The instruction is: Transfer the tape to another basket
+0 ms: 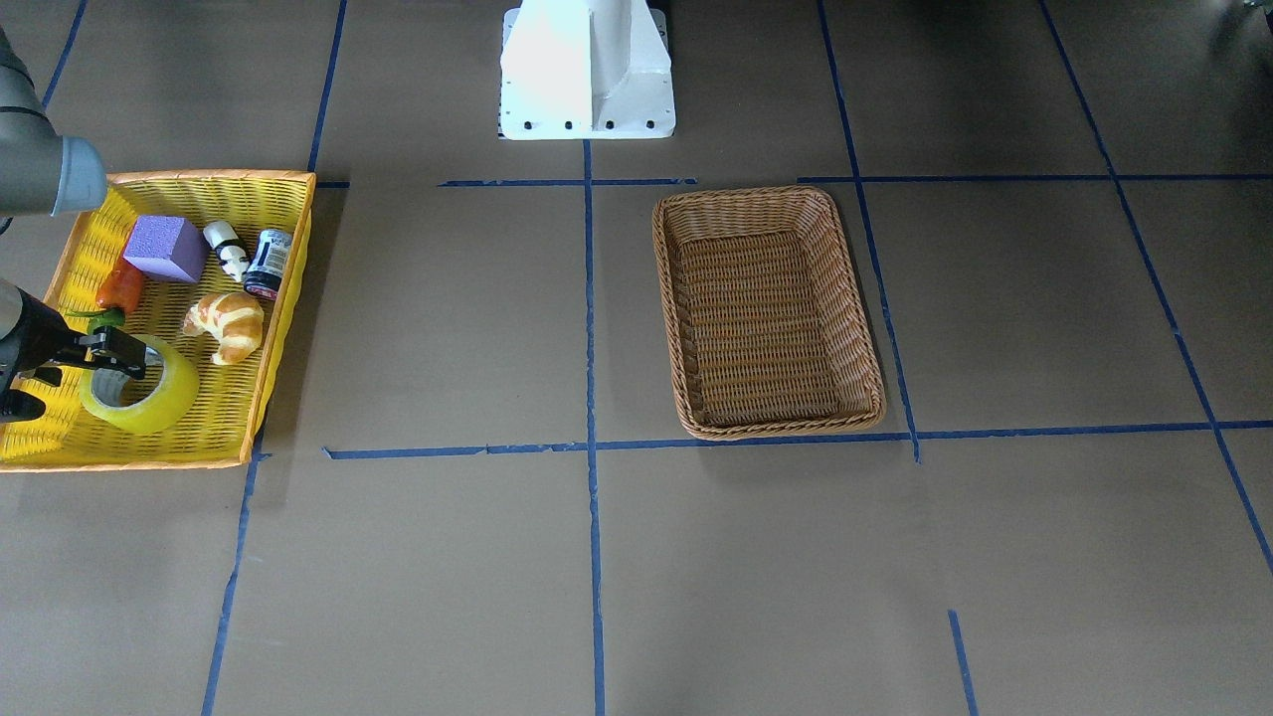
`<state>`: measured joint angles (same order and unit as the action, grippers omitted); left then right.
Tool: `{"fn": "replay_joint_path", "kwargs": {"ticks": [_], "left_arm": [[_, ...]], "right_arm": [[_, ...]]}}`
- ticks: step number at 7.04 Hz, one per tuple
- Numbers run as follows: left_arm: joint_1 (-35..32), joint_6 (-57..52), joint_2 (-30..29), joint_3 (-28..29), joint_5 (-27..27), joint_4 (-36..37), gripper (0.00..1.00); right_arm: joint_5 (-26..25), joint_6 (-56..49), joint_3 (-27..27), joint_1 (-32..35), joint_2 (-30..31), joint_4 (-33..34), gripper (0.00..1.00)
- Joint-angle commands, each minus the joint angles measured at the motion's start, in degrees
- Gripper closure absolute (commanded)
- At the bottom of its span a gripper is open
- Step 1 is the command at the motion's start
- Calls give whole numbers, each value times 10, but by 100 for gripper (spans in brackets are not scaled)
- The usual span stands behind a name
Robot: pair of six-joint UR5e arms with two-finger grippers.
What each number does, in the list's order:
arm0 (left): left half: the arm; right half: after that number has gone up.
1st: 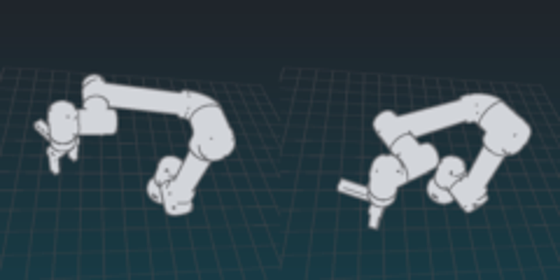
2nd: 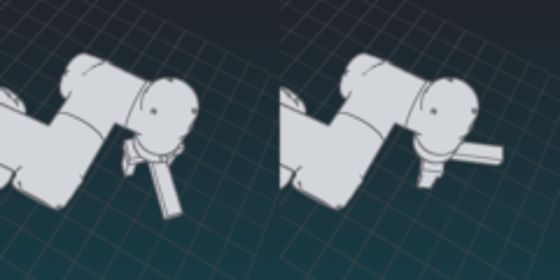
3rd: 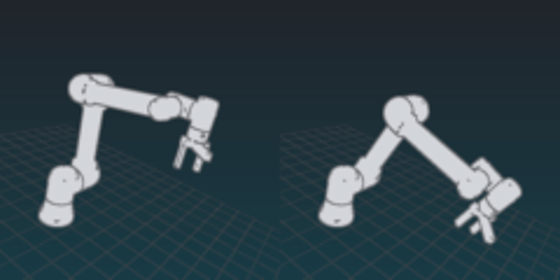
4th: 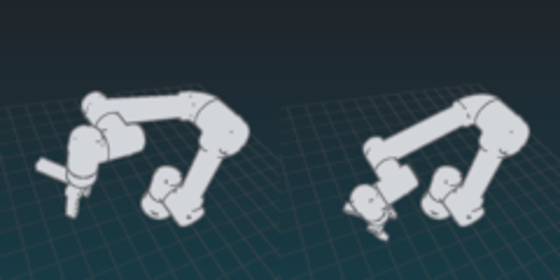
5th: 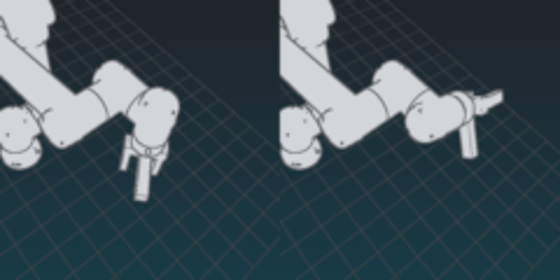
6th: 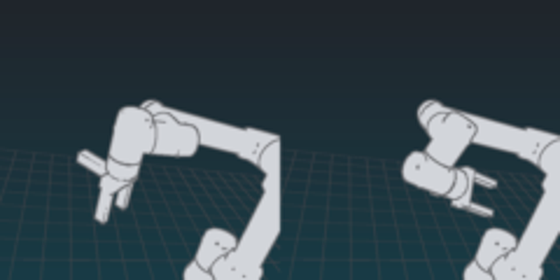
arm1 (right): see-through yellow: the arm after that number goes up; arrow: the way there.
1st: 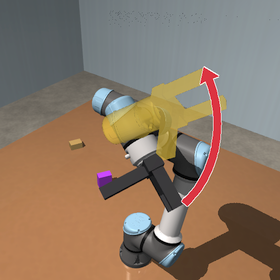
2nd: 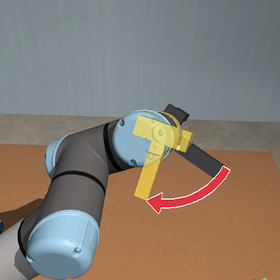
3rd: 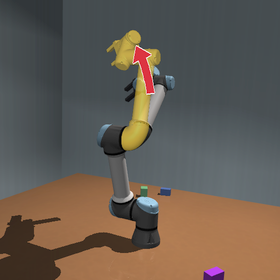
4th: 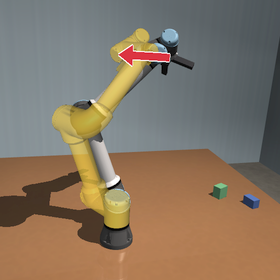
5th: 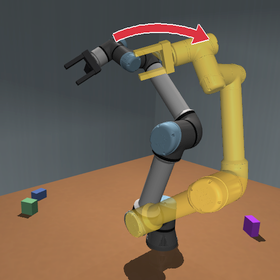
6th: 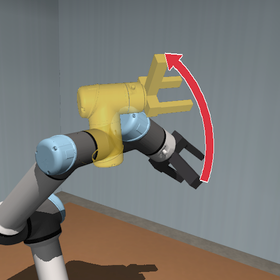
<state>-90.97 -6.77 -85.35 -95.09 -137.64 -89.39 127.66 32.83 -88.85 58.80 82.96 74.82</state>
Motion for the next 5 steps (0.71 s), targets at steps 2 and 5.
{"fn": "replay_joint_path", "kwargs": {"ticks": [2, 5], "left_arm": [[0, 0, 0, 0, 0, 0, 0], [0, 1, 0, -1, -12, 0, 0]], "right_arm": [[-1, 1, 9, -7, -3, 0, 56], [-1, 0, 8, 8, -3, 0, 100]]}}
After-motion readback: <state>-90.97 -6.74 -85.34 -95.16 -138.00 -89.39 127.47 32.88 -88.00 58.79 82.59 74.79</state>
